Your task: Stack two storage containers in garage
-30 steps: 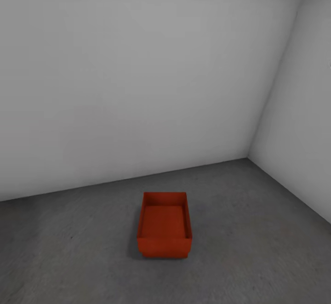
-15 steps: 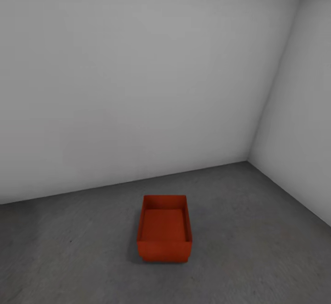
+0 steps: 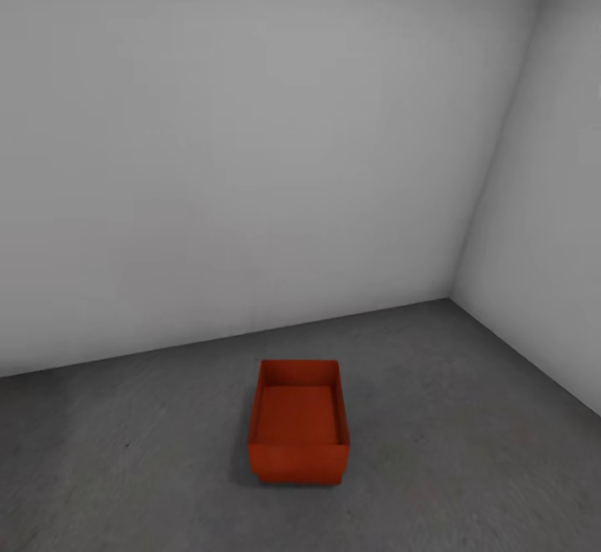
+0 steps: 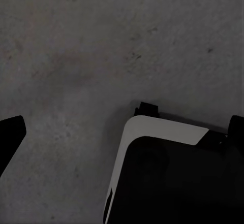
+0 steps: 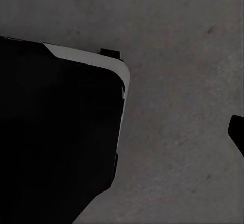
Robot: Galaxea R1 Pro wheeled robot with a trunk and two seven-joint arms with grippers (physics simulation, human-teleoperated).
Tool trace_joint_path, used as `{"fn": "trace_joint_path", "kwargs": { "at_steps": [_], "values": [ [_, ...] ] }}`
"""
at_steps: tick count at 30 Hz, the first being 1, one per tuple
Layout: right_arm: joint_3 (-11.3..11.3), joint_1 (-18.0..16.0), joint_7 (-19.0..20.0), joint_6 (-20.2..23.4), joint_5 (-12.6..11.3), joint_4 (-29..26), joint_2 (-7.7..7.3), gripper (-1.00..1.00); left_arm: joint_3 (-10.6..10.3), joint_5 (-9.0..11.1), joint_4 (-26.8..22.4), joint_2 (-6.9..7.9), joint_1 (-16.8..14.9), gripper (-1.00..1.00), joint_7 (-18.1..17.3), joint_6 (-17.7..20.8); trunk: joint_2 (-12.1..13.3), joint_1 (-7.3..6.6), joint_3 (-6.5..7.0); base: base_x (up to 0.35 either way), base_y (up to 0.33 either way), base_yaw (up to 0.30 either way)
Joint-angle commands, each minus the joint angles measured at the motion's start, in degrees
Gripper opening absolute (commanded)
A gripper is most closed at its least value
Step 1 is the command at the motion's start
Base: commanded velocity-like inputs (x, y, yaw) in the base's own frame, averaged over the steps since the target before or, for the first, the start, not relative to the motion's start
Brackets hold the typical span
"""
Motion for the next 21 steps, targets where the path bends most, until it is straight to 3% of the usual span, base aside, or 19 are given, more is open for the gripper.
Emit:
{"fn": "trace_joint_path", "kwargs": {
  "at_steps": [1, 21],
  "values": [
    [0.32, -0.08, -0.23, -0.27, 0.22, 0.18, 0.01, 1.00, -0.02, 0.33, -0.06, 0.00, -0.02, 1.00, 0.12, 0.17, -0.09, 0.02, -0.01, 0.000, 0.000, 0.000],
    [0.32, -0.08, -0.23, -0.25, 0.22, 0.17, 0.02, 1.00, -0.02, 0.33, -0.06, 0.00, -0.01, 1.00, 0.12, 0.17, -0.09, 0.02, 1.81, 0.000, 0.000, 0.000]
  ]
}}
